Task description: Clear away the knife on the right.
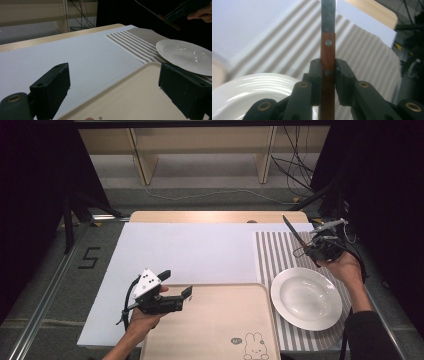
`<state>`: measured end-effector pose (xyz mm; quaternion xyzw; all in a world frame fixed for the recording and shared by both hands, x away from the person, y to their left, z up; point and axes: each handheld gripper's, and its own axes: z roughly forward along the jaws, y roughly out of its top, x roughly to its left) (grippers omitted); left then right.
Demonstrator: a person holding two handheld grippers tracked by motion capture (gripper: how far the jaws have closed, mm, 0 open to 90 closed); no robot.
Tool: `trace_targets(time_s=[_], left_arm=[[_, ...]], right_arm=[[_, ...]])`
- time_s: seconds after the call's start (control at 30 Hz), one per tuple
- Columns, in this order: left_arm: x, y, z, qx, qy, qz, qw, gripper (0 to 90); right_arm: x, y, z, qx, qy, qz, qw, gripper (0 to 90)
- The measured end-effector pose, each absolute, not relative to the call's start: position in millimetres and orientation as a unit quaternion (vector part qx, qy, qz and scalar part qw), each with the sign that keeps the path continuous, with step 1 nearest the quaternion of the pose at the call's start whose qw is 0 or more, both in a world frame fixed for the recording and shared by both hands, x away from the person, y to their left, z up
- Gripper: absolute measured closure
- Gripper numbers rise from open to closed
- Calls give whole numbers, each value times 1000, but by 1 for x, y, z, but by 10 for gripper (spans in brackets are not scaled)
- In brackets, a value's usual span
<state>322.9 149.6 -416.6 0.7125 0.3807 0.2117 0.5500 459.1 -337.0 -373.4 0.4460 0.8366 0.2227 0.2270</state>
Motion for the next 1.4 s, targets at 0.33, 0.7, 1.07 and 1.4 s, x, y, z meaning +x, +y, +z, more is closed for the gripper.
trace_targets(time_s=[0.33,0.7,1.07,1.4], left_arm=[[323,148,-416,713,379,212,550,102],[322,152,-415,708,386,215,551,102],[322,152,-415,708,385,216,551,102],[322,152,-415,707,387,215,551,102]], right_arm=[[421,-313,-364,408,842,276,219,772],[394,-284,-360,381,844,313,212,772],[378,-269,-372,394,832,343,186,772],[364,-257,-382,389,837,352,155,772]])
